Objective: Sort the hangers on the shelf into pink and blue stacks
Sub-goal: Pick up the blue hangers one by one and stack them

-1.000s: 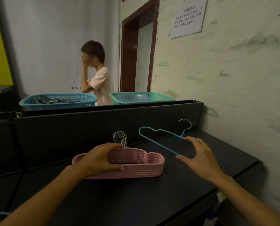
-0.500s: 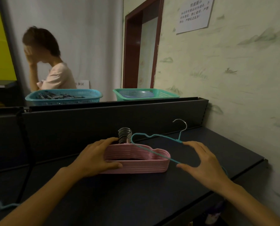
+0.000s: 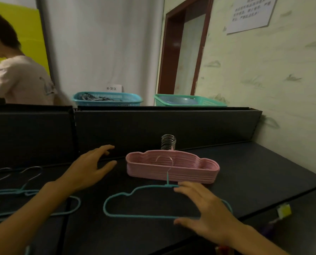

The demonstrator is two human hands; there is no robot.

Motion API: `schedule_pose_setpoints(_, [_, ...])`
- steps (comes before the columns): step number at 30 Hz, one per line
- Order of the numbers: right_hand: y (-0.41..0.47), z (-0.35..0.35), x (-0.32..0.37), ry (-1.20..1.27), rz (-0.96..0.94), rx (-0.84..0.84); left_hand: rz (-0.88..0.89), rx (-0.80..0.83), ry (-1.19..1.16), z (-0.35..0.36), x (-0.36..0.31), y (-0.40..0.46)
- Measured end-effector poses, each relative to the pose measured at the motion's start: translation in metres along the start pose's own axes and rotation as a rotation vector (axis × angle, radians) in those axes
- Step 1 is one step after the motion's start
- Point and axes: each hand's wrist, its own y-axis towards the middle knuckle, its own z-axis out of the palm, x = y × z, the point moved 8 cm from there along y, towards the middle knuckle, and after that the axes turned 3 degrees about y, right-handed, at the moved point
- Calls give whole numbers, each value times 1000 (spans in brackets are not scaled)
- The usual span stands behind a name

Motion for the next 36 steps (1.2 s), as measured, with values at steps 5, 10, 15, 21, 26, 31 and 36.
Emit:
schedule_pose_setpoints(5, [-4, 34, 21, -14, 25, 117, 6, 44, 0, -1, 12, -16])
schedule_pose_setpoints(10, [-8, 48, 37, 28, 103, 206, 39, 76, 1, -2, 16, -23])
schedule_pose_setpoints(15, [-7, 56, 36, 92, 275, 340, 82, 117, -11, 3, 17, -29])
schedule_pose_setpoints(21, [-1, 53, 40, 100, 283, 374, 92, 124, 50, 1, 12, -55])
schedule_pose_setpoints(26, [5, 47, 50, 44, 235, 385, 61, 66, 73, -23, 10, -86])
schedule_pose_setpoints(31, [23, 32, 85, 11, 85, 299, 4, 25, 149, -47, 2, -133])
schedule_pose_setpoints(36, [45, 44, 139, 73, -83, 223, -61, -4, 274, -62, 3, -215])
